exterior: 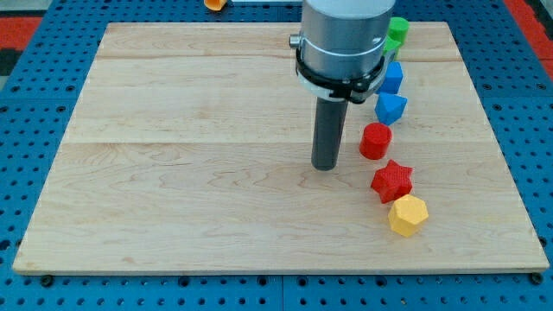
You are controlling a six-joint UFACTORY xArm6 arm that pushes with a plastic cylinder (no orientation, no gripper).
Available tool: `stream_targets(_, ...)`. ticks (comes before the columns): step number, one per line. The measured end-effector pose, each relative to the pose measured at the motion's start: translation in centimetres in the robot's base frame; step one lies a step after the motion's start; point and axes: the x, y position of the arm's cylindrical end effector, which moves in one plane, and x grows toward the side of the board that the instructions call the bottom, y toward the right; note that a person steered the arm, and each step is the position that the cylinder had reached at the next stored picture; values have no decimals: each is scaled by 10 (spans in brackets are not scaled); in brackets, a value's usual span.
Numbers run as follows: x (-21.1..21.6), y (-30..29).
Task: Push the red circle slightly to its right
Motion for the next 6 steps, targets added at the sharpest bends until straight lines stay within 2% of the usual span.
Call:
stream_targets(1,0,20)
stream_targets(5,-30,19)
stream_targets(6,-24,29)
